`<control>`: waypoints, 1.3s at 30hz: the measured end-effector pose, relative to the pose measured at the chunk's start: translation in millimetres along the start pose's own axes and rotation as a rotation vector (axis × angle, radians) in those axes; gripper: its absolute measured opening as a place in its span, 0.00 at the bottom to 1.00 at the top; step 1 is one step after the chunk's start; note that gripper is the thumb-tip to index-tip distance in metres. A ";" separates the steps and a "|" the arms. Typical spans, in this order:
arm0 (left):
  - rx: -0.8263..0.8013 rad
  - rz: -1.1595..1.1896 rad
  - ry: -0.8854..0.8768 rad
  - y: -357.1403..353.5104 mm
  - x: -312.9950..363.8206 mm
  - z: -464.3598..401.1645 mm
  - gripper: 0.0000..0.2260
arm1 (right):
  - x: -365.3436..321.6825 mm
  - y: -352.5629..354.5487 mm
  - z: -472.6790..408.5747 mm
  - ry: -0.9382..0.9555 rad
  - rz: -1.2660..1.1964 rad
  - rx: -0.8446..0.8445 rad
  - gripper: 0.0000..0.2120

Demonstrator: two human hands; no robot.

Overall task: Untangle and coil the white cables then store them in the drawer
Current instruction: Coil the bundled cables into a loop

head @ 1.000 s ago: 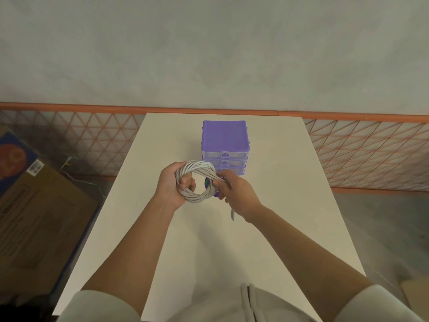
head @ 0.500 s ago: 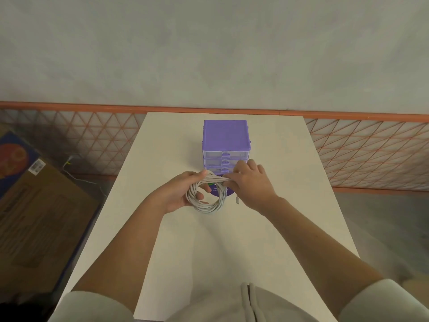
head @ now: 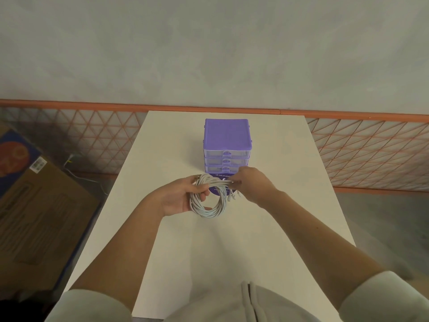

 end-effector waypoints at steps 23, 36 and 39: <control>0.286 -0.141 -0.184 -9.0 4.0 -12.6 0.12 | 5.7 -24.9 -10.7 0.024 -1.012 -0.122 0.11; 0.511 -0.466 -0.312 -21.4 13.9 -8.1 0.15 | 3.8 -34.5 -6.0 0.107 -1.588 -0.210 0.17; 0.613 -0.573 -0.336 -20.8 14.9 -9.5 0.16 | 1.3 -32.6 -1.8 0.091 -1.590 -0.225 0.17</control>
Point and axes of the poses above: each hand's wrist, its own z-axis away from the middle knuckle, its own y-axis out of the back of the hand, x = y × z, the point moved 2 cm from there along -z, towards the middle knuckle, and after that the axes turned 8 degrees about -x, right-handed, at the moved point
